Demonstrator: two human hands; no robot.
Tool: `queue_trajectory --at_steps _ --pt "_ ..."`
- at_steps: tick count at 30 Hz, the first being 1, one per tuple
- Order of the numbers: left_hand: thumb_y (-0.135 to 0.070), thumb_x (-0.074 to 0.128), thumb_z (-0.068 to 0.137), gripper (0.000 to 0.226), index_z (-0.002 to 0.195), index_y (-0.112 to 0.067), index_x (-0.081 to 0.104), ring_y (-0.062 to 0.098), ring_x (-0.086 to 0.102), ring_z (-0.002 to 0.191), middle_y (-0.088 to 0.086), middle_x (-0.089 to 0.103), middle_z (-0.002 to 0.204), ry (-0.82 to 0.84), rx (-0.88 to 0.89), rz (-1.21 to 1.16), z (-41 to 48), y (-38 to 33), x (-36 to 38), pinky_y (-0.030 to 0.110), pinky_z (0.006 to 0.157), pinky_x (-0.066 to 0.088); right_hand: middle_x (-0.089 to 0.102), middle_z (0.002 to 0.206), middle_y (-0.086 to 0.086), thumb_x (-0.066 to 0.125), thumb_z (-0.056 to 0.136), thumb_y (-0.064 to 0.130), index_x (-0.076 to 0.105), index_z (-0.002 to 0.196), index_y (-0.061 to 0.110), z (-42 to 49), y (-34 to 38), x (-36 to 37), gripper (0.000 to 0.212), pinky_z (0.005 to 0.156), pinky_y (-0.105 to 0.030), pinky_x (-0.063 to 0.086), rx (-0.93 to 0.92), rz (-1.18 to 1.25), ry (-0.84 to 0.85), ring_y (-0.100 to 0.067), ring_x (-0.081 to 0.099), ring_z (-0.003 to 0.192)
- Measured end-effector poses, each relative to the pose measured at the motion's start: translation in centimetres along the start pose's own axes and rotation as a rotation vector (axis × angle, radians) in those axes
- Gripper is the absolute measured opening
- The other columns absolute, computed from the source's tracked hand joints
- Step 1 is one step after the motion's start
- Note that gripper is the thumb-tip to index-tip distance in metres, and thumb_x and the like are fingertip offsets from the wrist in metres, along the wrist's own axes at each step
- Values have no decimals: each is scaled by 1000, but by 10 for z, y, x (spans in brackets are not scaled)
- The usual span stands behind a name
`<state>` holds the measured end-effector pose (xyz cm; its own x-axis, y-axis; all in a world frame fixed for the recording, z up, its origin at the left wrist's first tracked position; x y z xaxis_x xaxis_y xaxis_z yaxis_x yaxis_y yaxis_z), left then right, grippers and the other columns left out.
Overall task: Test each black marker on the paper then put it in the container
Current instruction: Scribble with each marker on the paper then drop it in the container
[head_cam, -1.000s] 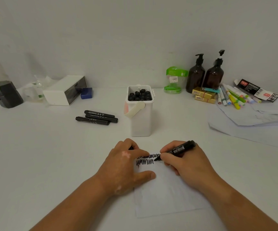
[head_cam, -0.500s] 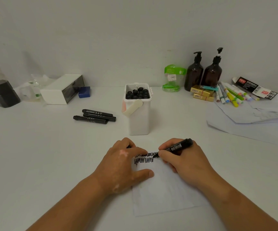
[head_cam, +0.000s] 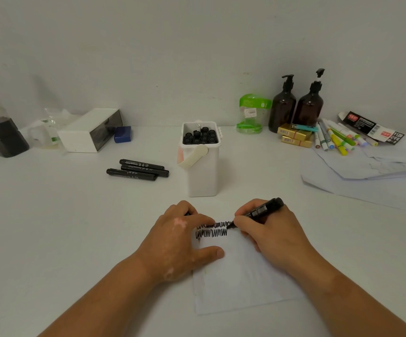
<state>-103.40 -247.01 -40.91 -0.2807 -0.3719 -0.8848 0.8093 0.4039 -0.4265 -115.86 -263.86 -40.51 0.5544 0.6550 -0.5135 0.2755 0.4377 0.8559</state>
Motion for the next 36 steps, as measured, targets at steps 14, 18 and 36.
queue_trajectory --at_steps 14,18,36 --pt "-73 68 71 67 130 -42 60 5 46 108 -16 45 109 18 -8 -1 0 -2 -1 27 99 42 72 65 11 69 80 31 71 78 33 0 3 -2 4 56 -19 41 12 -57 9 -1 63 61" --pt "-73 68 71 67 130 -42 60 5 46 108 -16 45 109 24 -18 -2 0 -2 -2 26 100 42 71 67 8 68 83 30 70 78 34 0 2 -2 7 57 -20 41 21 -45 -24 -3 62 61" --pt "9 45 84 56 119 -33 56 11 56 79 -16 64 108 -170 -103 -524 0 1 -21 12 66 44 48 55 -4 72 89 6 69 70 19 -1 13 -19 23 40 -22 29 38 673 -82 -14 36 46"
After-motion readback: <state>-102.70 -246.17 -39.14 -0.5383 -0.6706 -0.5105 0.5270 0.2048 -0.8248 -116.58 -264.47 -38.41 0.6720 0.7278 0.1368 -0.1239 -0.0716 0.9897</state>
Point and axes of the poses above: each hand's wrist, its own z-axis towards the middle knuckle, its own x-axis out of the palm, y = z × x, the point moved 3 cm from there along z, towards the middle knuckle
